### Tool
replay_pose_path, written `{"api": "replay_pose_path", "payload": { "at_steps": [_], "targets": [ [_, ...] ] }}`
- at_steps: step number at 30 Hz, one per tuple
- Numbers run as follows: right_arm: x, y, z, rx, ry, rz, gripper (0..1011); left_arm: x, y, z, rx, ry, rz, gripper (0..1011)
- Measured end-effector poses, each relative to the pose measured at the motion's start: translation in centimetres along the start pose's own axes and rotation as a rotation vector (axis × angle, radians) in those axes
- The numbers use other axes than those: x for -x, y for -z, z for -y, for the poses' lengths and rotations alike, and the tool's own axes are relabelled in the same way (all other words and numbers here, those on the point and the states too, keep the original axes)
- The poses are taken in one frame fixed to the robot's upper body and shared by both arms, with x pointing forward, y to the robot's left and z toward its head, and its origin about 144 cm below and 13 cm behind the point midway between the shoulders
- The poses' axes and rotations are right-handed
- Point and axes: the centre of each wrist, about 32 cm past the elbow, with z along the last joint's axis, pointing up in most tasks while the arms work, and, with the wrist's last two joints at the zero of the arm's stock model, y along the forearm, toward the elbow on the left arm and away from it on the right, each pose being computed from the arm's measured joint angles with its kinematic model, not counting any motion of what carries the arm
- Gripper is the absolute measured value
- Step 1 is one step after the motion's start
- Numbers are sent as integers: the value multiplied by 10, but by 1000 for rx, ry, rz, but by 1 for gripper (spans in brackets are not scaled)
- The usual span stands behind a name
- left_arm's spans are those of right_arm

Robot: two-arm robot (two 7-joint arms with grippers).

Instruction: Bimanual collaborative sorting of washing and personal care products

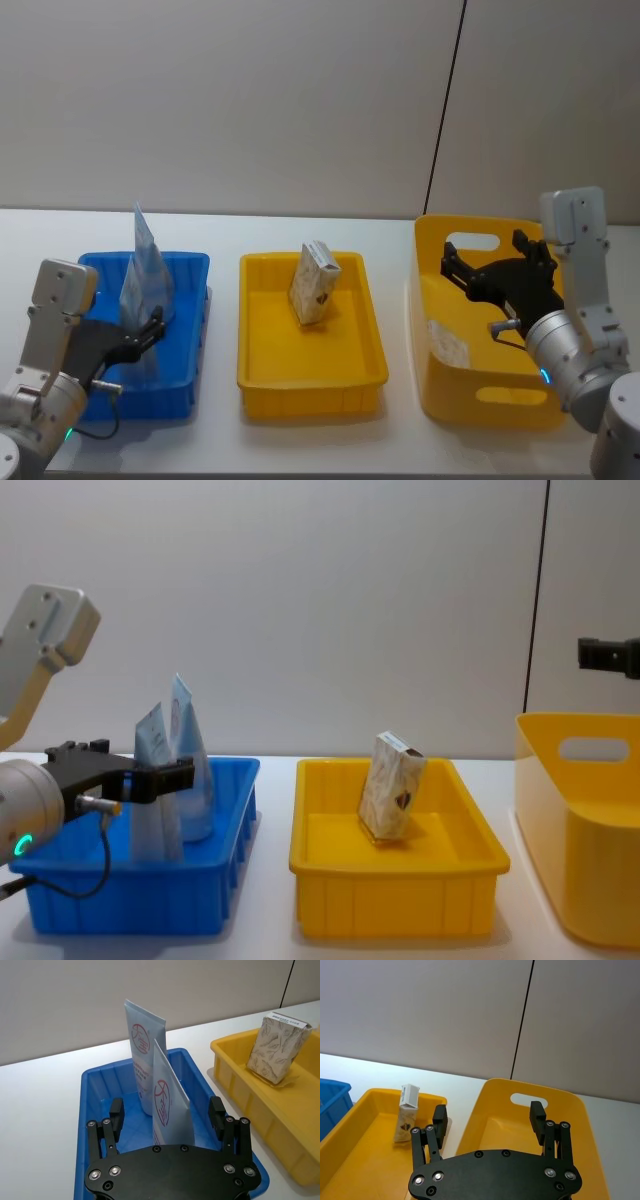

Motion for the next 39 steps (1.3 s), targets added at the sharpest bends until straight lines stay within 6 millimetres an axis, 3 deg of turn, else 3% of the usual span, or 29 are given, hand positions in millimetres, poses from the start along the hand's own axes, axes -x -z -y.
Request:
{"api": "replay_pose_path", "payload": {
  "at_steps": [12,16,20,22,26,33,39],
  "targets": [
    [0,0,0,0,0,0,1004,-3,8,8,-36,14,0,1000],
    [0,0,0,0,0,0,1004,-4,11,10,-48,21,-1,943],
    [0,0,0,0,0,0,1004,-6,15,11,-56,27,-4,794],
    [0,0,0,0,0,0,1003,-7,17,11,-57,29,-6,781],
    [0,0,0,0,0,0,1004,-8,19,11,-58,31,-9,664],
    [0,0,0,0,0,0,1004,-11,23,11,-59,32,-20,405],
    [0,0,0,0,0,0,1004,-12,25,10,-58,33,-25,354]
  ]
}}
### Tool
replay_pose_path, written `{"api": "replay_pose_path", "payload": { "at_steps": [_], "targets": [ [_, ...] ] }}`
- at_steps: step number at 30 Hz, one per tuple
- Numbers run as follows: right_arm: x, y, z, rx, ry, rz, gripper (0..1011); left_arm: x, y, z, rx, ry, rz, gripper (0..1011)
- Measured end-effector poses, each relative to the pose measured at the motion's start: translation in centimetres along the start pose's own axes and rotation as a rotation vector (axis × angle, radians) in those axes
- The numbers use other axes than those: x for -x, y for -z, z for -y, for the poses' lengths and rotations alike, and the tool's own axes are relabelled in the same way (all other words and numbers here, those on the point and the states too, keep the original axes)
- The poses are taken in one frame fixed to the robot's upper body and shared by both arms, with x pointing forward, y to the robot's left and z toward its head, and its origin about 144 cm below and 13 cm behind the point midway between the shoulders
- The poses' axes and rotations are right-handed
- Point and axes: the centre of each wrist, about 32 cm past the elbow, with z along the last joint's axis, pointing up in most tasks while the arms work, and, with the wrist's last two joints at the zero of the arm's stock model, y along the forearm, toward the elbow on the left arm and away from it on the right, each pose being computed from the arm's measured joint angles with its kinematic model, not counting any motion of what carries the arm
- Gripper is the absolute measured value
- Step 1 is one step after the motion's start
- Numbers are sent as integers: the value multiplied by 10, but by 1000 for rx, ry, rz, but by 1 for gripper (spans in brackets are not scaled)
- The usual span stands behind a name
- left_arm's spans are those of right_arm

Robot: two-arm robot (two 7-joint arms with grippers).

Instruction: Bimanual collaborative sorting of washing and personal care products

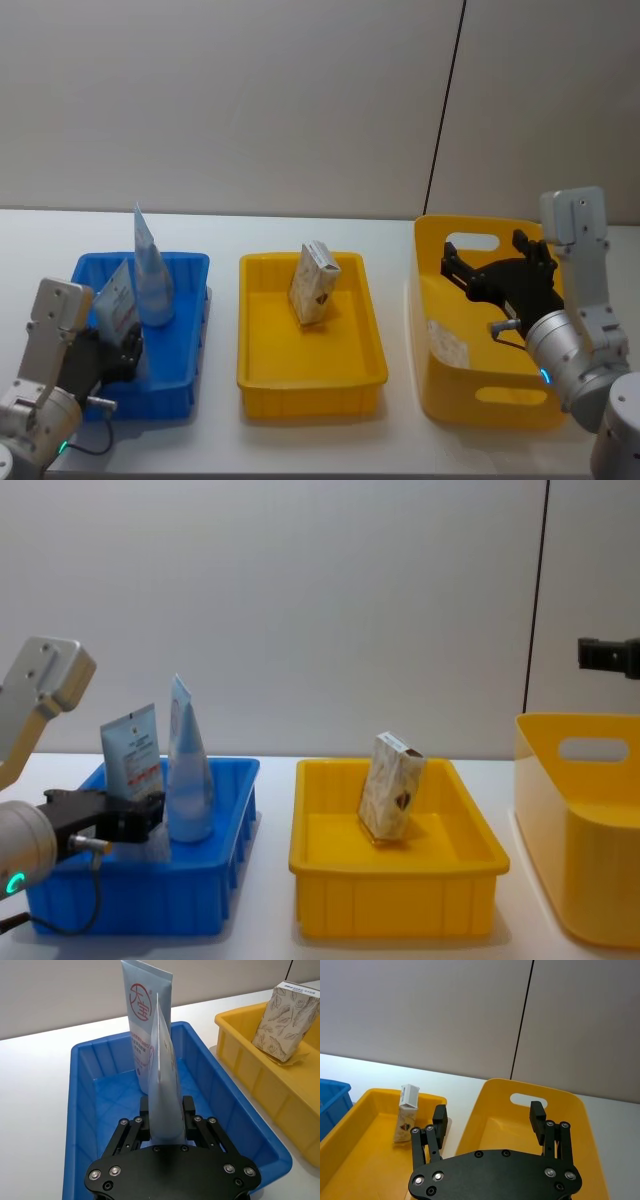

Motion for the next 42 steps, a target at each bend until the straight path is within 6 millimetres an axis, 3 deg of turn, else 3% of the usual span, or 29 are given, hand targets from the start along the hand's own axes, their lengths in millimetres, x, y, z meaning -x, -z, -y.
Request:
{"api": "replay_pose_path", "payload": {
  "at_steps": [17,42],
  "targets": [
    [0,0,0,0,0,0,1004,-4,-4,-3,60,23,4,280],
    [0,0,0,0,0,0,1004,-8,-60,-5,321,135,44,280]
  ]
}}
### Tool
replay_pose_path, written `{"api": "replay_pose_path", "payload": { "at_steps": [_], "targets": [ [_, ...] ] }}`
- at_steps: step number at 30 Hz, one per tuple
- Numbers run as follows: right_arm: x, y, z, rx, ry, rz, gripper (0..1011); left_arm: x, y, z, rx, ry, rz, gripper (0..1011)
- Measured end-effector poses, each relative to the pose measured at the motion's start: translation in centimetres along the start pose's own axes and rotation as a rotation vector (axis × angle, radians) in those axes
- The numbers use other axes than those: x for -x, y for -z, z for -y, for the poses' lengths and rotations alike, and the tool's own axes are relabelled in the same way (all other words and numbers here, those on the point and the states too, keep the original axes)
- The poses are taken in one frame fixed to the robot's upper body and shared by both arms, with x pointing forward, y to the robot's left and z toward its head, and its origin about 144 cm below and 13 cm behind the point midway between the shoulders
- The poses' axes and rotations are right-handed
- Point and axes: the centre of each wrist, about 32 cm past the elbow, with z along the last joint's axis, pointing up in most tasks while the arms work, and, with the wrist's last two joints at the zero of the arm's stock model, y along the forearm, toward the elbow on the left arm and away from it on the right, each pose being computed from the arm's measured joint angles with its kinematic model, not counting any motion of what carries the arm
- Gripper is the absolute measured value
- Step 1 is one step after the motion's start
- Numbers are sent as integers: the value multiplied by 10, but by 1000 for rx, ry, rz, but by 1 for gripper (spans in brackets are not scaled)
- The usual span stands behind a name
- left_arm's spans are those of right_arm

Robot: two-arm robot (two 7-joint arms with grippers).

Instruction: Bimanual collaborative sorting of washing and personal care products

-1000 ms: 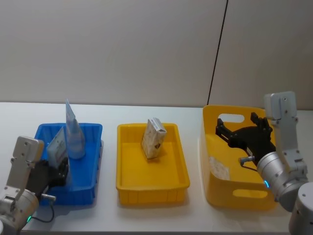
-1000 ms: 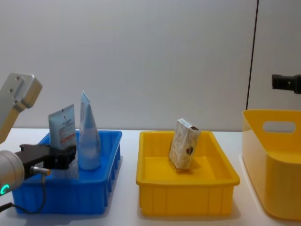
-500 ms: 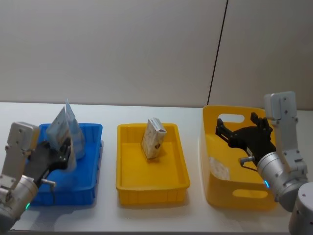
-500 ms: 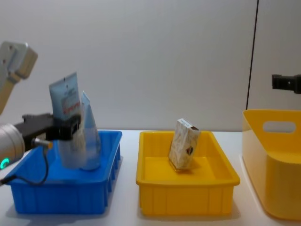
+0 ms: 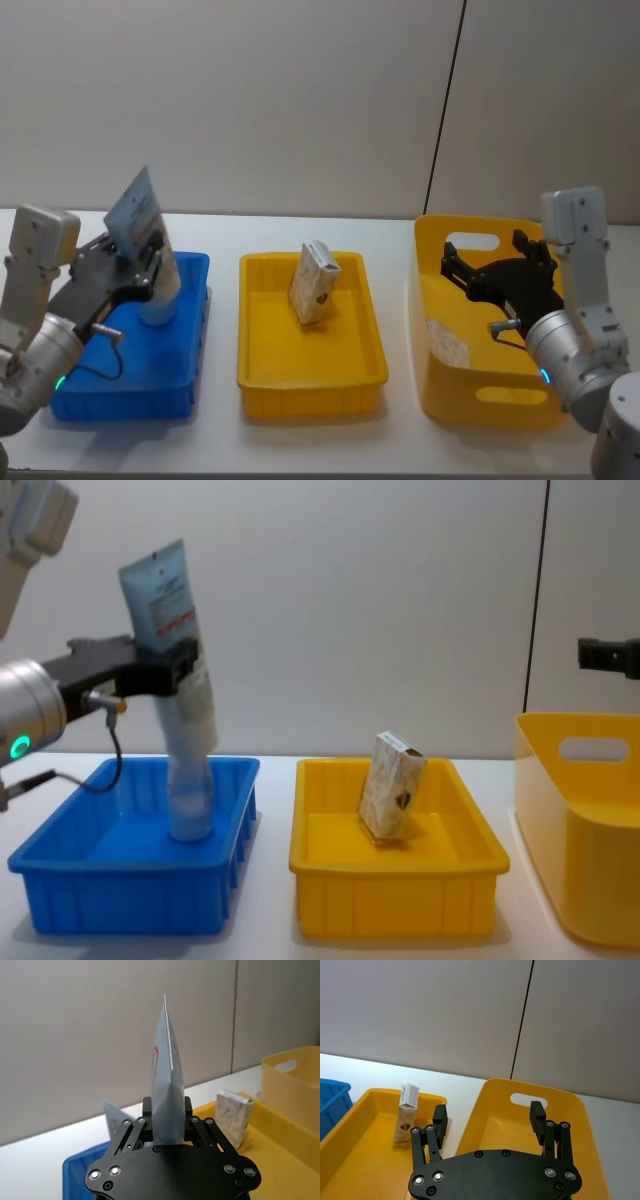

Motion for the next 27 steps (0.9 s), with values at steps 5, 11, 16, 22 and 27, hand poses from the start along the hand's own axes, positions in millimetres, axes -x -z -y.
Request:
{"api": "replay_pose_path", "payload": {
  "at_steps": [5,11,16,22,27],
  "targets": [
    [0,0,0,0,0,0,1004,0,-9,6,33,50,-5,280],
    [0,0,0,0,0,0,1004,5,-21,18,70,124,-9,280],
    [0,0,0,0,0,0,1004,13,-29,31,83,177,-12,280],
    [0,0,0,0,0,0,1004,24,-34,44,86,222,-18,280],
    [0,0,0,0,-1,0,1004,34,-38,56,83,263,-25,280]
  ]
}}
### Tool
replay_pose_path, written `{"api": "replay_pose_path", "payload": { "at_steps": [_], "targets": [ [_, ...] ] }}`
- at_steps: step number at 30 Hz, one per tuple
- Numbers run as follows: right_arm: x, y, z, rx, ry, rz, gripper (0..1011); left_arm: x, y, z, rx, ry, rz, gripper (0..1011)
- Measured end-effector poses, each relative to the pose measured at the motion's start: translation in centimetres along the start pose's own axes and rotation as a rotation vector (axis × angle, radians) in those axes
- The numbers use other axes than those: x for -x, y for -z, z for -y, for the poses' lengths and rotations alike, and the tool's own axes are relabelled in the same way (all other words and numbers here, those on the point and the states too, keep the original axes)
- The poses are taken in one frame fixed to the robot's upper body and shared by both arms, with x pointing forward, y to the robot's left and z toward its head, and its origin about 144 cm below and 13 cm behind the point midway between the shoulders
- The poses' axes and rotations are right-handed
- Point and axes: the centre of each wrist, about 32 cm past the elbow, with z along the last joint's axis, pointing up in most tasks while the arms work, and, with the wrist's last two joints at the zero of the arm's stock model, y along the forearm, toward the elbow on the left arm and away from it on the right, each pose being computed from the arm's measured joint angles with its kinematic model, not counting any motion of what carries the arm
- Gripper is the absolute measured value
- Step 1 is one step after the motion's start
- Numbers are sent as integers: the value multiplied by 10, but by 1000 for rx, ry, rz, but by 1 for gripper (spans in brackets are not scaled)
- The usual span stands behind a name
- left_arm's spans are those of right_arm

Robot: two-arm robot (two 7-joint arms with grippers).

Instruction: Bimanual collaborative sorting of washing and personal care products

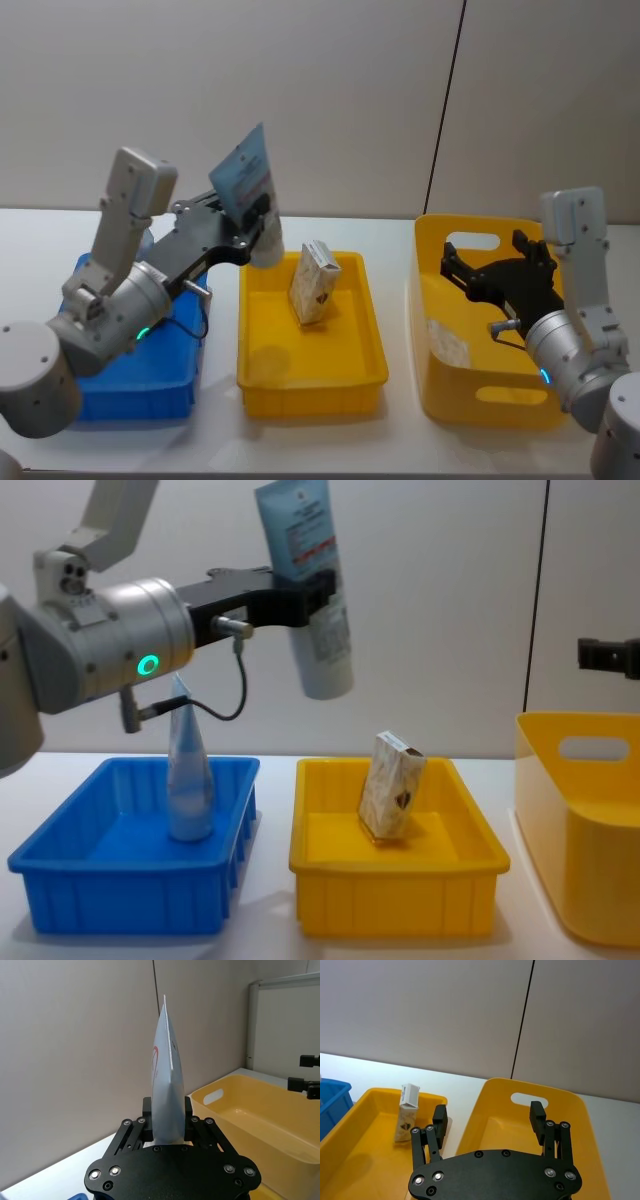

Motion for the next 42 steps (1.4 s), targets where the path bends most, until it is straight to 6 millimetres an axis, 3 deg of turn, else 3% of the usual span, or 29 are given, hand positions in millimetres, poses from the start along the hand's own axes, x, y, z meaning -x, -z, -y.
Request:
{"api": "replay_pose_path", "payload": {
  "at_steps": [26,42],
  "targets": [
    [-9,-6,3,-13,-258,56,1004,10,-4,20,-3,56,-9,280],
    [-11,-15,-17,-10,-508,131,1004,11,-5,22,-4,62,-9,280]
  ]
}}
